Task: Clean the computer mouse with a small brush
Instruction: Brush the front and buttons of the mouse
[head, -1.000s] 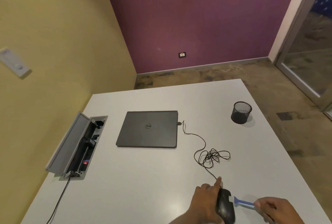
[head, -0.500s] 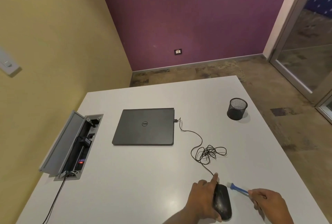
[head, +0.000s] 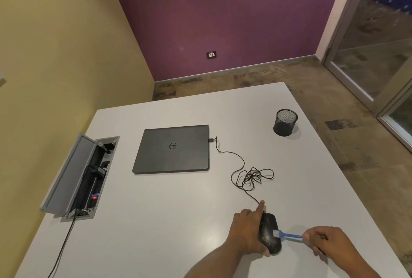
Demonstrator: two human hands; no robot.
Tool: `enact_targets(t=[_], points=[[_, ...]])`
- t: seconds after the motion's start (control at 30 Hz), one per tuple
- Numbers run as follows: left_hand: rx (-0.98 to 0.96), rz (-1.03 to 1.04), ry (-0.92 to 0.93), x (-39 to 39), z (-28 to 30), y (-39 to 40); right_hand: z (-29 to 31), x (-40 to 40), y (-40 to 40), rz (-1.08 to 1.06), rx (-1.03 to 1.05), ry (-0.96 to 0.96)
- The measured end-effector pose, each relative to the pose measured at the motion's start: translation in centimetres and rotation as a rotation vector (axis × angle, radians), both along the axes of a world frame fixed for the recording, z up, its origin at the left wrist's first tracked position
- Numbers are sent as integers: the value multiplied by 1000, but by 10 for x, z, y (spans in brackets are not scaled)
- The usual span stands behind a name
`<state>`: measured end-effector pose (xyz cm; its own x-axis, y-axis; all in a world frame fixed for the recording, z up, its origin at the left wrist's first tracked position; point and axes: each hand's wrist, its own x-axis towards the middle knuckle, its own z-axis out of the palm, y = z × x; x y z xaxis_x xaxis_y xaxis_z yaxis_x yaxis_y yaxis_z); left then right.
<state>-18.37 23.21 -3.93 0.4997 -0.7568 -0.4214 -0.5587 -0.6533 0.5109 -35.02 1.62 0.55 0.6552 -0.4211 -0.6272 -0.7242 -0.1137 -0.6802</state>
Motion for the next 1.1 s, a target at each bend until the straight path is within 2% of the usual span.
enact_targets(t=[0.13, 0.3, 0.5, 0.67, 0.8, 0.97, 1.1], points=[[0, -5, -10, 0, 0, 1, 0, -10, -1, 70, -18, 25], [0, -8, -28, -1, 1, 1, -2, -15, -3, -9, -33, -19], [6, -13, -31, -1, 3, 0, -10, -15, -7, 151, -90, 60], [17, -12, -34, -1, 5, 0, -3, -8, -4, 41, -88, -66], [8, -11, -37, -2, 6, 0, -2, 0, 5, 184, -81, -25], [6, -11, -33, -1, 7, 0, -4, 3, 5, 83, -124, -84], [2, -12, -34, -1, 9, 0, -6, 5, 10, 214, -96, -14]])
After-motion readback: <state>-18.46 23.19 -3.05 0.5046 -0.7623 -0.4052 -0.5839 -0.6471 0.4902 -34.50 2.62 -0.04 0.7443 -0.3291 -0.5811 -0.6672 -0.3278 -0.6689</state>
